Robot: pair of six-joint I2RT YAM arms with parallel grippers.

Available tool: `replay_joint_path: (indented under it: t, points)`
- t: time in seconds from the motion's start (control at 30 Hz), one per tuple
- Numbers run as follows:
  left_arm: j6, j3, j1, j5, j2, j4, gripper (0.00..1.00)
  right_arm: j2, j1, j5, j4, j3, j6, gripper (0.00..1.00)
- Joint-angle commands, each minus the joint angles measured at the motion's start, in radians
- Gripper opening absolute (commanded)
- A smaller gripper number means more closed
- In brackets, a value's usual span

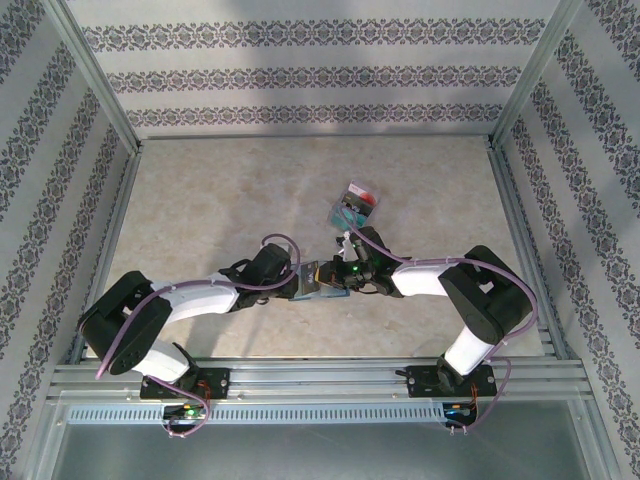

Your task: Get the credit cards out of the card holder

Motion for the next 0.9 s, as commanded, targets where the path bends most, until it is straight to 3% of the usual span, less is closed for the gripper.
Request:
replay_joint_path:
  t: [0.0, 0.47, 0.87]
  points:
    - [0.040, 0.048, -0.016, -0.019, -0.016, -0.026, 0.20, -0.019, -0.004, 0.017, -0.020, 0.005, -0.018, 0.05]
    - [0.046, 0.082, -0.016, 0.075, 0.120, 0.037, 0.17, -0.023, 0.010, 0.016, -0.016, 0.015, -0.013, 0.07]
    - [0.031, 0.070, -0.016, 0.097, 0.145, 0.048, 0.16, -0.007, 0.033, 0.002, 0.042, 0.033, -0.002, 0.20]
